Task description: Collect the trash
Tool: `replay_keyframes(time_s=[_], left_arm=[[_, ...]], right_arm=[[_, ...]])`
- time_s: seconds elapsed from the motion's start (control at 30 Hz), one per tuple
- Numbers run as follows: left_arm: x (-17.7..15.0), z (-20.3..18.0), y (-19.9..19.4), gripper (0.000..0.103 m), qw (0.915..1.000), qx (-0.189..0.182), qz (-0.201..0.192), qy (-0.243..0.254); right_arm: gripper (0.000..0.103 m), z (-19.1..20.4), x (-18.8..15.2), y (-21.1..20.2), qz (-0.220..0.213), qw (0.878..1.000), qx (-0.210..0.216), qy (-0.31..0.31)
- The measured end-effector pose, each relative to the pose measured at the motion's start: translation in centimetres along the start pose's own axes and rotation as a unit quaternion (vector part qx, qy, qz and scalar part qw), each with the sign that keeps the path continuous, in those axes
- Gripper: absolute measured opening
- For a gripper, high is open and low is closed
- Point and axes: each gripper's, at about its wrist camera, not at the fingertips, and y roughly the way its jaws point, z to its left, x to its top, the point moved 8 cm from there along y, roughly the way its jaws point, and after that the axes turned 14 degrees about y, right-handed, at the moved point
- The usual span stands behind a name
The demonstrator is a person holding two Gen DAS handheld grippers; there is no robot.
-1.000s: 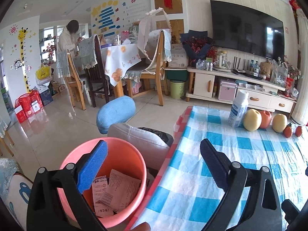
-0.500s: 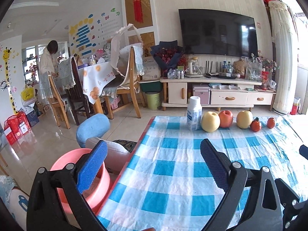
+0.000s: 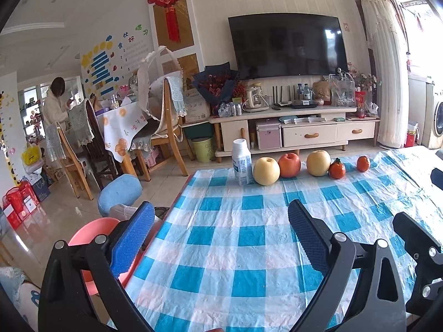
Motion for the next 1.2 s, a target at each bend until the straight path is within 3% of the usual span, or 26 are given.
replay_keyframes(time_s=[0.63,0.8,1.2], left_arm=[[0.8,-3.5,-1.1,0.096,0.9996,-0.009,-0.002,0.026],[0.3,-4.1,-0.6,0.096,0.9995,-0.014,0.004,0.026],[-1.3,-5.4,1.9,0.096,0.9988,-0.029,0.03,0.027]], right_arm=[[0.096,-4.2,1.5,-2.1,-0.031,0.998,0.013,0.044],[0.096,-5.5,1.3,-1.6,-0.023,0.998,0.013,0.063],[0.097,-4.5,-0.3,0.1,-0.001,0.999,0.017,0.046]])
